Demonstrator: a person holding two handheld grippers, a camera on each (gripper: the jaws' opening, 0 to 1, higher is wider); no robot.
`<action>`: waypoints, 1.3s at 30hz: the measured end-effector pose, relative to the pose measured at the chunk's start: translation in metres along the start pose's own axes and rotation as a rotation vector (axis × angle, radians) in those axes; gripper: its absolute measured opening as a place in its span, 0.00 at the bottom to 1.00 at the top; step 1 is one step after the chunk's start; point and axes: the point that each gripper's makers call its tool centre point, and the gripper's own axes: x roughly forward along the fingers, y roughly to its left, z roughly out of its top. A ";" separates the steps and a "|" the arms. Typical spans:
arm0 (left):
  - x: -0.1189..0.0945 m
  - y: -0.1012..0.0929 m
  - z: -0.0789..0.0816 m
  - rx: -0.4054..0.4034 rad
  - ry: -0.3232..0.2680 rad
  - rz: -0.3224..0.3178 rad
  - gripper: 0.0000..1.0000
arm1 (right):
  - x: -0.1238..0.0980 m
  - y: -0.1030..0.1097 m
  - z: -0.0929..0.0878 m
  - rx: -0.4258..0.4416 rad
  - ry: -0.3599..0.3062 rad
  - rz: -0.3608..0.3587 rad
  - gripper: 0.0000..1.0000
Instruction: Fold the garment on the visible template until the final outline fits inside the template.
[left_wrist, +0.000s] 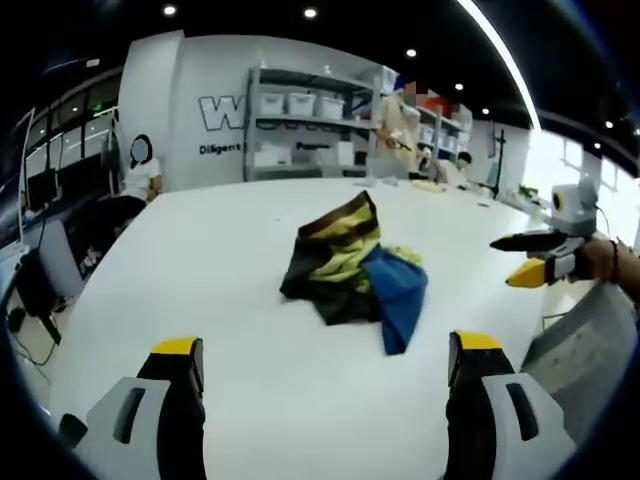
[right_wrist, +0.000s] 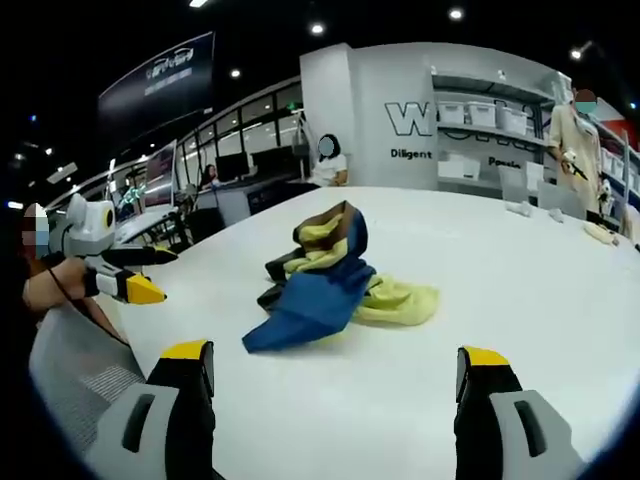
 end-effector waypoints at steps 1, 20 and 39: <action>0.000 0.000 0.000 0.002 -0.002 0.001 0.98 | 0.000 0.000 0.000 0.001 0.001 0.000 1.00; 0.000 0.001 0.000 -0.010 -0.005 -0.002 0.97 | 0.000 0.003 0.004 0.004 -0.019 0.011 0.99; 0.003 -0.005 -0.007 -0.011 0.022 -0.033 0.95 | 0.001 0.003 0.001 0.005 -0.010 0.008 0.99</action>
